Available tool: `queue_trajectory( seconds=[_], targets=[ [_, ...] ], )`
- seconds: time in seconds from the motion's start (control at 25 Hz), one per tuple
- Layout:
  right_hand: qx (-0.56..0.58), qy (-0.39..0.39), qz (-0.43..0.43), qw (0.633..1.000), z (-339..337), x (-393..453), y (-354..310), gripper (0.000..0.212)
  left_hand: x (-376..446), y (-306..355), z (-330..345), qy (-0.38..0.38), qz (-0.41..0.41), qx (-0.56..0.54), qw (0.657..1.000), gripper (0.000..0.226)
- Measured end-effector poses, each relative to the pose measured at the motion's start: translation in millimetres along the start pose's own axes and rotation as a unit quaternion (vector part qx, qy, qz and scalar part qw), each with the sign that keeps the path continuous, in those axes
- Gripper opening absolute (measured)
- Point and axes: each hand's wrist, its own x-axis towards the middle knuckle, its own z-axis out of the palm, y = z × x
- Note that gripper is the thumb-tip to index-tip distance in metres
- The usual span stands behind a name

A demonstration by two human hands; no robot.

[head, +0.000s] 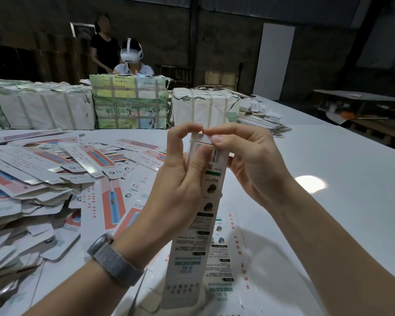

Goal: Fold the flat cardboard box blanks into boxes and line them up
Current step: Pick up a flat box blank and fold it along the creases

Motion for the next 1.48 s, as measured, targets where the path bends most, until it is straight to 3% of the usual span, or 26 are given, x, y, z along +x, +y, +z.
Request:
queue_trajectory(
  seconds=[0.4,0.68,1.04,1.2,1.32,1.48],
  targets=[
    [-0.137,-0.037,-0.009,0.99,-10,2,-12,0.018,-2,8,5,0.0,-0.084,-0.072,0.994,0.004],
    [-0.232,-0.043,-0.092,0.967,-7,-2,-15,0.02,-1,14,6,0.017,-0.106,-0.096,0.99,0.01],
    [-0.157,0.046,-0.083,0.983,20,-6,10,0.012,6,13,3,0.078,-0.061,-0.072,0.992,0.011],
    [-0.336,0.093,-0.115,0.93,30,-11,8,0.033,9,17,2,0.111,-0.089,-0.097,0.985,0.012],
    [-0.428,0.041,-0.066,0.9,38,-14,2,0.064,14,25,1,0.097,-0.147,-0.248,0.953,0.01],
    [-0.453,0.014,-0.014,0.891,31,-13,-11,0.082,15,28,-4,0.011,-0.176,-0.279,0.944,0.04]
  ],
)
